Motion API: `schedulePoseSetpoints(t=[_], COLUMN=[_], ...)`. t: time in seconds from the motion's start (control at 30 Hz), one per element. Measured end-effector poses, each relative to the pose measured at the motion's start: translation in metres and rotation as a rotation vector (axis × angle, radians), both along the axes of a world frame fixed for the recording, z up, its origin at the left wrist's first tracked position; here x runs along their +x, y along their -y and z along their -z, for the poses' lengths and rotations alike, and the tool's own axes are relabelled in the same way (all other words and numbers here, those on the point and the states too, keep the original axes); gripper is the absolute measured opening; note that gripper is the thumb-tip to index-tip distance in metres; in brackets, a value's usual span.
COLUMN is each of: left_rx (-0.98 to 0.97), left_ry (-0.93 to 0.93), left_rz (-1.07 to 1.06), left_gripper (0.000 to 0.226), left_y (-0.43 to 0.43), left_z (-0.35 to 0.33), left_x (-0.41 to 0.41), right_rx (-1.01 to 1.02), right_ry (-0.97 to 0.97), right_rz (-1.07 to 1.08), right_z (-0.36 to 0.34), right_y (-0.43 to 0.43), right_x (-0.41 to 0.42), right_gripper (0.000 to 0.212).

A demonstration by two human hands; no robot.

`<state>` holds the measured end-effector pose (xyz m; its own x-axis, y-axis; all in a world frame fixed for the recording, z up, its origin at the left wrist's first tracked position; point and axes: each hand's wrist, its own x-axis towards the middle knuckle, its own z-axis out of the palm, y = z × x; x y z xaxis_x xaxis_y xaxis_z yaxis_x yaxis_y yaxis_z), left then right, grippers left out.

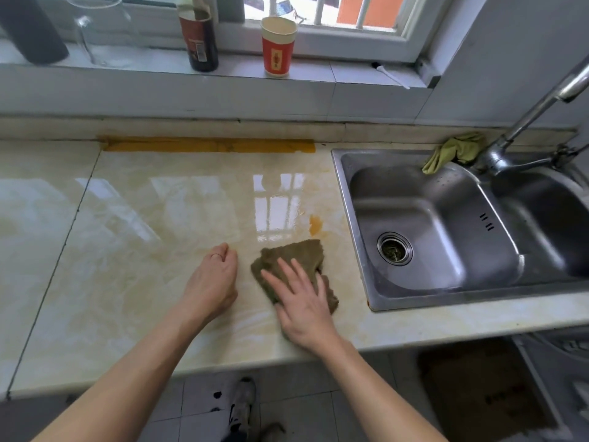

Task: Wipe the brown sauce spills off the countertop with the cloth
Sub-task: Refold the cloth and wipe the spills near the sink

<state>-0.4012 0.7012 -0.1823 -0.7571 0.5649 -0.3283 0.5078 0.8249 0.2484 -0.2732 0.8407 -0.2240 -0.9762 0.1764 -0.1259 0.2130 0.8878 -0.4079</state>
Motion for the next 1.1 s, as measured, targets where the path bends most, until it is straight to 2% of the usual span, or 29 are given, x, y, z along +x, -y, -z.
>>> schedulePoseSetpoints(t=[0.13,0.27,0.33,0.43,0.53,0.67,0.87,1.03,1.1], left_rx=[0.082,0.134,0.141,0.118,0.105,0.095,-0.013,-0.046,-0.029], left_ry=[-0.052,-0.041,-0.035,-0.026,-0.032,-0.040,-0.042,-0.010,-0.012], left_rz=[-0.012,0.028,0.052,0.081,0.094,0.065,0.142,0.159,0.158], left_gripper=[0.058,0.065,0.067,0.068,0.066,0.061,0.066,0.066,0.064], left_y=[-0.017,-0.028,-0.030,-0.036,-0.042,-0.045,-0.046,-0.047,-0.048], left_z=[-0.006,-0.013,-0.014,-0.009,-0.008,-0.008,-0.007,-0.011,-0.013], left_x=[0.000,-0.008,-0.015,-0.026,-0.036,-0.045,-0.049,-0.053,-0.053], right_rx=[-0.065,-0.039,-0.003,-0.003,-0.035,-0.019,-0.035,-0.011,0.014], right_ry=[0.026,0.060,0.063,0.039,0.052,0.069,0.081,0.076,0.080], right_rz=[-0.111,0.120,0.162,0.040,-0.020,0.181,0.060,0.289,0.235], right_z=[0.001,-0.005,-0.006,-0.004,-0.005,-0.008,-0.009,-0.012,-0.011], right_y=[-0.026,-0.044,-0.027,-0.014,-0.041,-0.053,-0.061,-0.075,-0.062], right_x=[-0.006,-0.038,-0.046,-0.042,-0.051,-0.085,-0.098,-0.127,-0.126], right_gripper=[0.064,0.064,0.064,0.066,0.064,0.064,0.063,0.064,0.064])
